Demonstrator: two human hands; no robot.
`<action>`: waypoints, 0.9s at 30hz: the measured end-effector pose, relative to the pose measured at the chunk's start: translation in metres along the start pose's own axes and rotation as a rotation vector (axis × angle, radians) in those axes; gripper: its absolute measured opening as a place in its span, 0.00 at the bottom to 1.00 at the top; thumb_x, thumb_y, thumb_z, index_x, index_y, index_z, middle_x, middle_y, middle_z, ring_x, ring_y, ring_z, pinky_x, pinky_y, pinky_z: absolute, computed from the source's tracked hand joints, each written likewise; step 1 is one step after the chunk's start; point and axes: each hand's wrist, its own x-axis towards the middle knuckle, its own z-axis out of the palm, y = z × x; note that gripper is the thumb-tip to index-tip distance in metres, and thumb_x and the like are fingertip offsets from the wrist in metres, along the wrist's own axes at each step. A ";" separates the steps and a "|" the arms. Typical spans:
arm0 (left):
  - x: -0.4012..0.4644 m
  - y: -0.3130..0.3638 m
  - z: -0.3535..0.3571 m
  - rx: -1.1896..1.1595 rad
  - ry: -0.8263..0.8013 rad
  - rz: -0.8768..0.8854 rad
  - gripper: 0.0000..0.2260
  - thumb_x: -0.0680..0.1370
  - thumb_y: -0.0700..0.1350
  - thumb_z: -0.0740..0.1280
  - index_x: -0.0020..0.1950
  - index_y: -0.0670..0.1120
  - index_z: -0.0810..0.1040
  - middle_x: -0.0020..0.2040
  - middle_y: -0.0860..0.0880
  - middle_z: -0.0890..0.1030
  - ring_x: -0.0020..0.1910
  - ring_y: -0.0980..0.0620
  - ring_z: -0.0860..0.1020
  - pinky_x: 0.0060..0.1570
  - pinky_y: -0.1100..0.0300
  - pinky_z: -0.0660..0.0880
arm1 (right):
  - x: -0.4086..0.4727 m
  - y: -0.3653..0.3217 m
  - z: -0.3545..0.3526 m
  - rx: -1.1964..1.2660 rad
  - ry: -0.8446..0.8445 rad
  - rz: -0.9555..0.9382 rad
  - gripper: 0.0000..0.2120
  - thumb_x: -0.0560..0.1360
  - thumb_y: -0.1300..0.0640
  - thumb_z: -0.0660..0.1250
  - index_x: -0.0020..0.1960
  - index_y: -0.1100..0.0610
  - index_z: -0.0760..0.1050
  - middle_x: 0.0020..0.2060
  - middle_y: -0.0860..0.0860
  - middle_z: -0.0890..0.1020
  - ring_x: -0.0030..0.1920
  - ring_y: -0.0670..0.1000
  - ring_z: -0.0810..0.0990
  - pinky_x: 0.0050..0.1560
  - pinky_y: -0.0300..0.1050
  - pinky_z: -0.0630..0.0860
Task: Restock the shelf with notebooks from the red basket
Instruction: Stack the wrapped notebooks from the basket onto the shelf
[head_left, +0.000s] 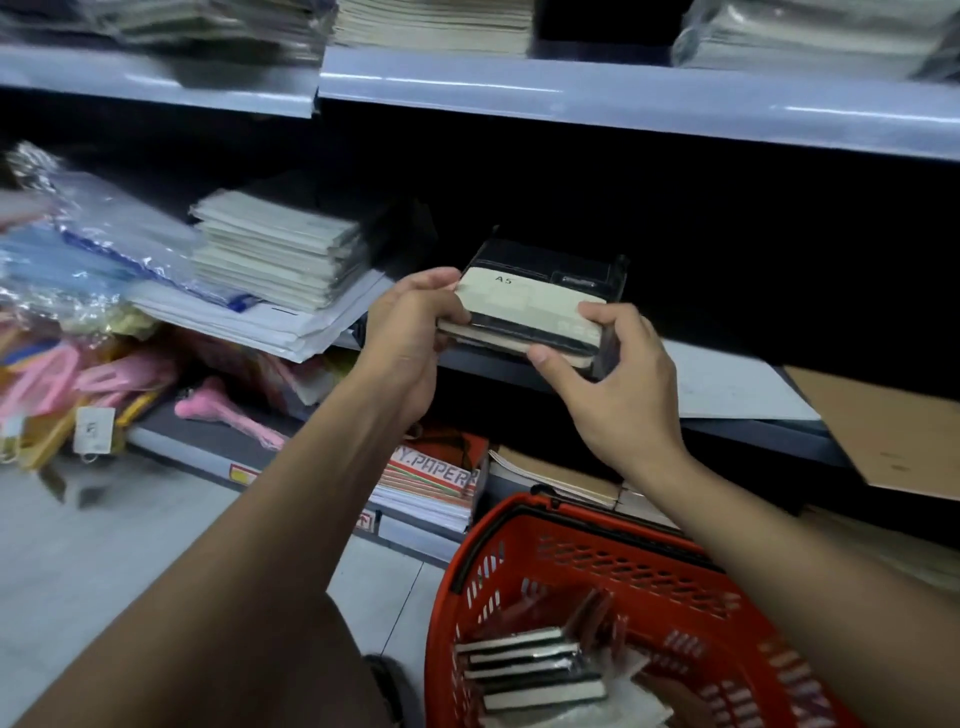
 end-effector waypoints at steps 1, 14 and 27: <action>0.009 0.000 -0.001 -0.024 0.007 0.003 0.18 0.70 0.26 0.66 0.55 0.43 0.82 0.49 0.46 0.85 0.41 0.52 0.80 0.38 0.62 0.74 | 0.009 0.002 0.005 0.002 0.001 0.000 0.27 0.72 0.35 0.75 0.65 0.45 0.74 0.53 0.44 0.75 0.54 0.47 0.75 0.51 0.41 0.71; 0.079 -0.017 -0.012 -0.021 0.092 0.172 0.13 0.75 0.33 0.75 0.57 0.44 0.80 0.55 0.42 0.85 0.57 0.44 0.85 0.62 0.49 0.80 | 0.077 0.023 0.069 0.021 0.083 0.007 0.28 0.72 0.31 0.71 0.65 0.45 0.74 0.50 0.46 0.77 0.56 0.51 0.75 0.53 0.47 0.75; 0.102 -0.053 -0.026 0.259 0.107 0.195 0.14 0.77 0.33 0.73 0.59 0.45 0.77 0.52 0.45 0.87 0.51 0.49 0.86 0.54 0.55 0.82 | 0.086 0.044 0.092 -0.115 0.003 0.000 0.29 0.74 0.35 0.73 0.68 0.49 0.74 0.56 0.45 0.77 0.65 0.52 0.72 0.60 0.47 0.73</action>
